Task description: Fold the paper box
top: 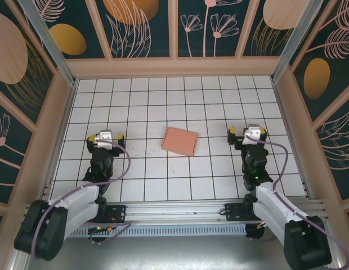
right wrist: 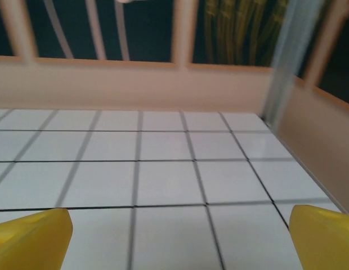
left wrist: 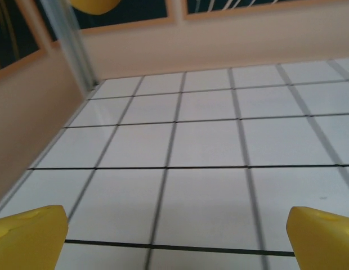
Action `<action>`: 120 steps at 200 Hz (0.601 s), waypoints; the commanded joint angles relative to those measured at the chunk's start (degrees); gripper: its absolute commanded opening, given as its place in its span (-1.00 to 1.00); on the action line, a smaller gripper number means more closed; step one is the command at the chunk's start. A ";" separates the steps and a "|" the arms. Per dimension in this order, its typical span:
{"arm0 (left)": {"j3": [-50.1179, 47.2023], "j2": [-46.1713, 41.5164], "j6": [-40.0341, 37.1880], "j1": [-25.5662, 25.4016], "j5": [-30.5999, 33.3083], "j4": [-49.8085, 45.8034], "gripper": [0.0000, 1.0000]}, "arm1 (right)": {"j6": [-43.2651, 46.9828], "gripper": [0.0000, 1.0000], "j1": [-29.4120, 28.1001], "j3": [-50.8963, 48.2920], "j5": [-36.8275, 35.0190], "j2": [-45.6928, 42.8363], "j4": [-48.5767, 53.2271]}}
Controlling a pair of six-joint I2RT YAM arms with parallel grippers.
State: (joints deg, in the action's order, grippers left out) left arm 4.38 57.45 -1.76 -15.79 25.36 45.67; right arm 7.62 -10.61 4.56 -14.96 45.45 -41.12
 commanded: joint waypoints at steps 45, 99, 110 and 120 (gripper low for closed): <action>4.34 11.70 4.01 11.01 -12.32 18.64 0.98 | -9.78 0.98 11.66 -2.87 12.41 22.33 -30.45; 7.79 30.09 5.38 15.52 -21.34 31.05 0.98 | -8.03 0.98 12.81 3.57 18.27 41.79 -41.05; 8.76 29.27 5.29 15.76 -22.50 27.24 0.98 | -7.21 0.98 12.33 4.13 18.81 44.36 -42.29; 8.78 29.78 5.35 15.79 -22.48 28.23 0.98 | -7.47 0.98 12.46 5.96 19.01 42.81 -36.30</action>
State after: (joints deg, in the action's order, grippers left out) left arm 11.66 86.70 2.46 -0.54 6.98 69.14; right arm -0.34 1.56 8.12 1.45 87.48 -75.70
